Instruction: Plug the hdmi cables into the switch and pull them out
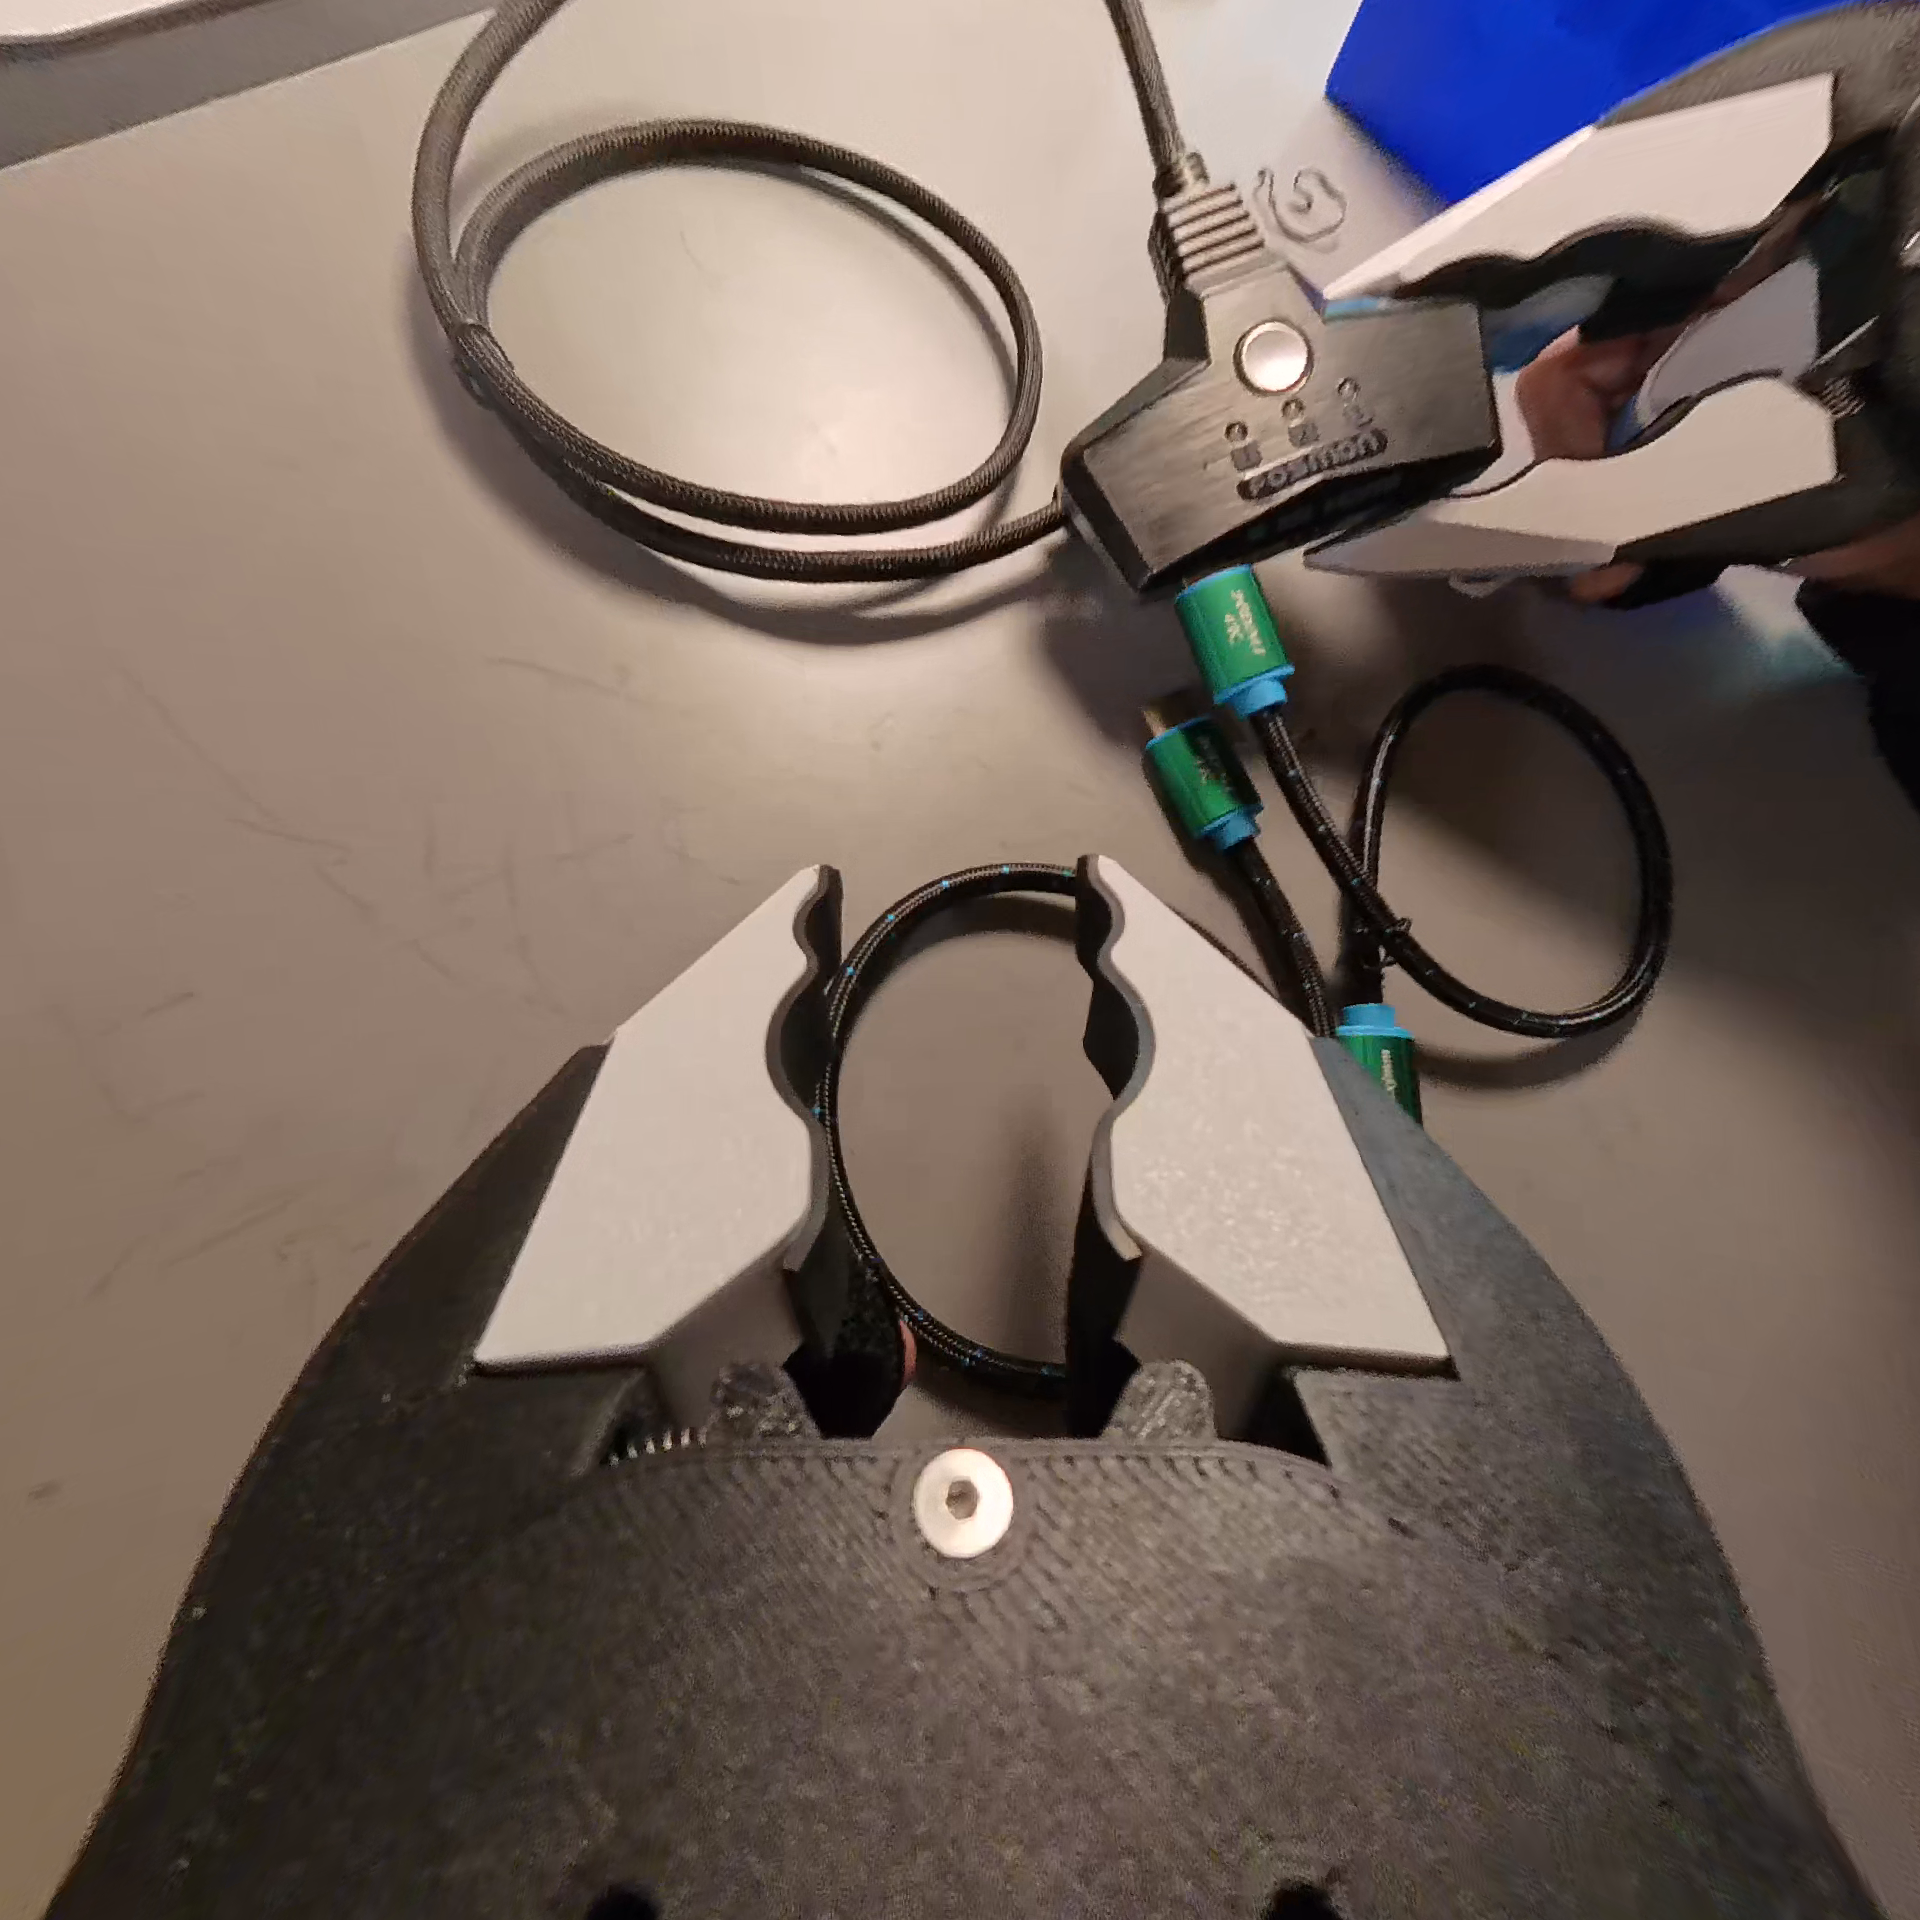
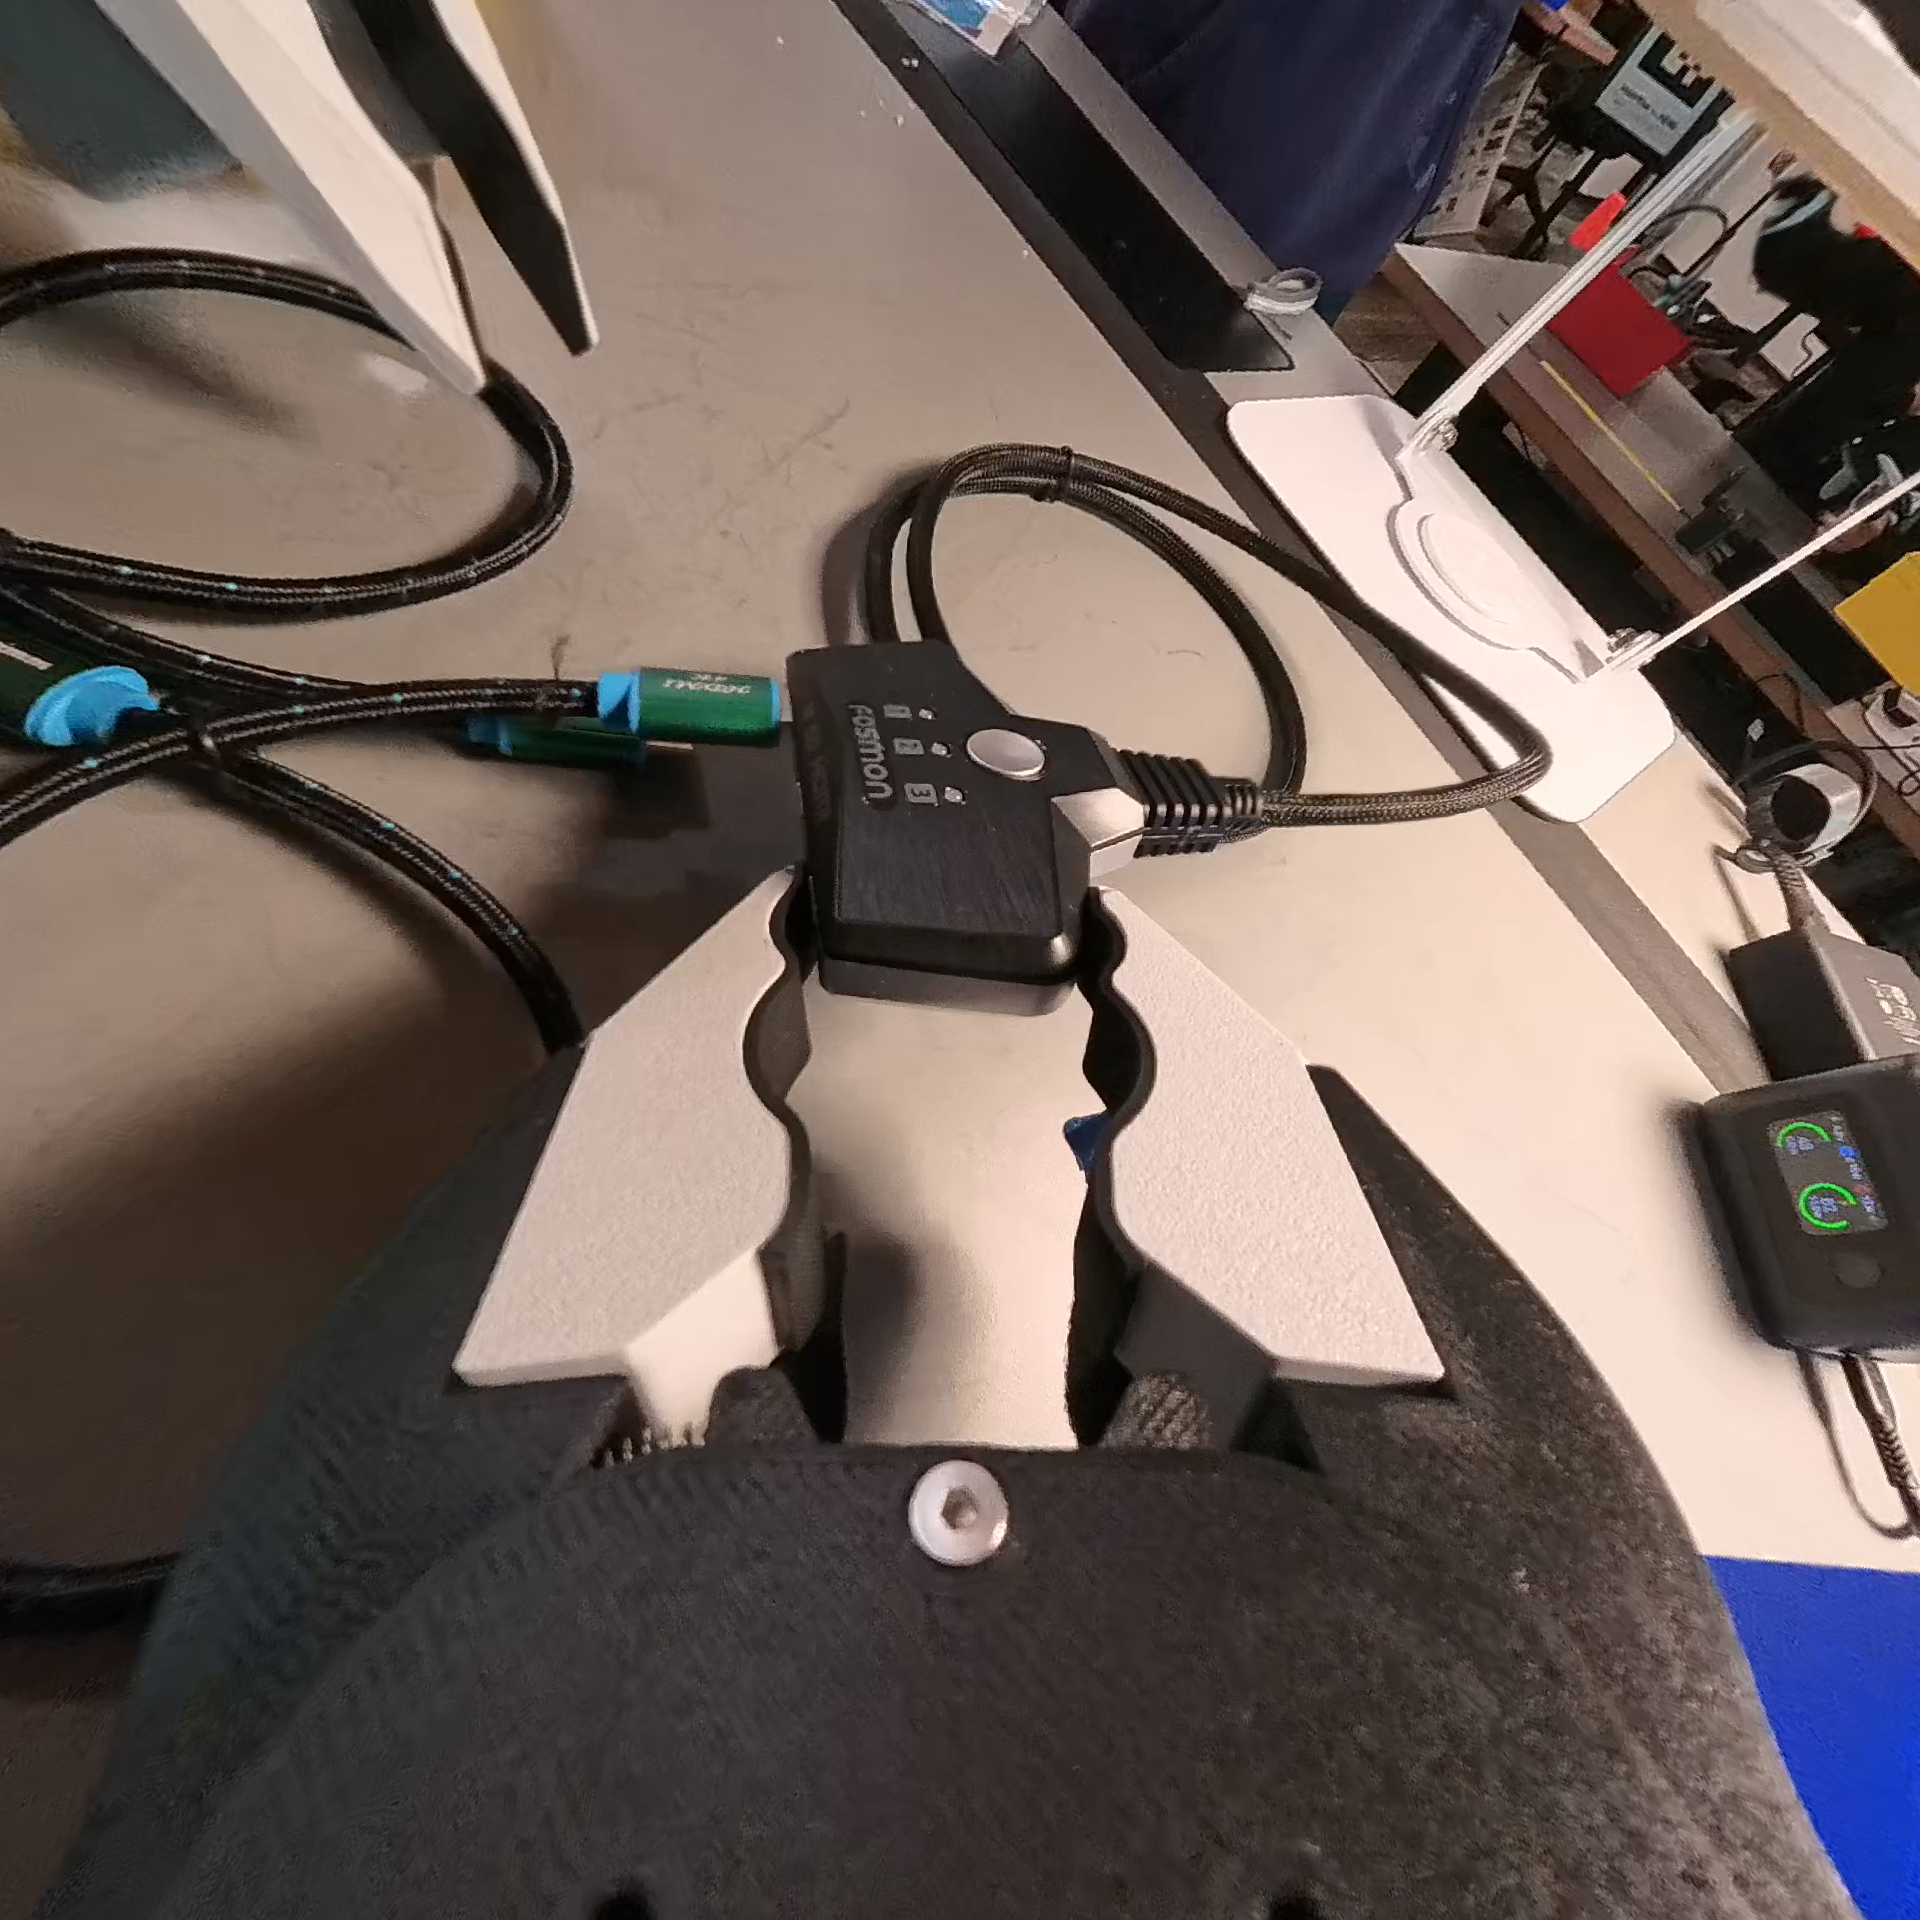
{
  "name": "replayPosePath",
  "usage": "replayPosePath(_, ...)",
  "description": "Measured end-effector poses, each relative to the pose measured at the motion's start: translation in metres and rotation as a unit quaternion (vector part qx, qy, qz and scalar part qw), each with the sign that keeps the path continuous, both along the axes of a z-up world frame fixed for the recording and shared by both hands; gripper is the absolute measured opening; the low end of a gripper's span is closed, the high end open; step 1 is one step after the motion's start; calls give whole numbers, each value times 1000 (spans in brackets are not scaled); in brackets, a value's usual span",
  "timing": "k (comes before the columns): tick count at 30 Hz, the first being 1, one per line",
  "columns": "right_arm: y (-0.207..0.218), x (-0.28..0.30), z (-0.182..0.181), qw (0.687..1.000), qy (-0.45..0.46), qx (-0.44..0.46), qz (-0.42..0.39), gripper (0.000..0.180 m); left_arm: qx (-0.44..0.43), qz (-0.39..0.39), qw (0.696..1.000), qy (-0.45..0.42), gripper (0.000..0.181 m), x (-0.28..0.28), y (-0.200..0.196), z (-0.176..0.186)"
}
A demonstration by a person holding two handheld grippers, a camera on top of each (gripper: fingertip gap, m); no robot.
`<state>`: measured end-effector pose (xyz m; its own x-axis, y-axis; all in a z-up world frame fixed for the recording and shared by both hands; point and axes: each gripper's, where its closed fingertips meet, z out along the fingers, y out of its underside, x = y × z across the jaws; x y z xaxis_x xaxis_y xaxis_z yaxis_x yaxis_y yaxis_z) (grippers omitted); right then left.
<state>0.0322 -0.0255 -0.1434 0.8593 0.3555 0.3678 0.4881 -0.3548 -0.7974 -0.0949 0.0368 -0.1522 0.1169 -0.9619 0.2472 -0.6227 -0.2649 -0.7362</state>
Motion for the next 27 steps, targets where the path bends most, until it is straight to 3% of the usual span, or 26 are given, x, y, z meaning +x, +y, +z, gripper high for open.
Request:
replayPosePath(14,0,0,-1,1000,4,-1,-1,52,52,-30,997,51,47,-2,-6,-20)
replayPosePath(27,0,0,-1,1000,4,-1,-1,53,81,-6,995,56,47,-2,6,-22)
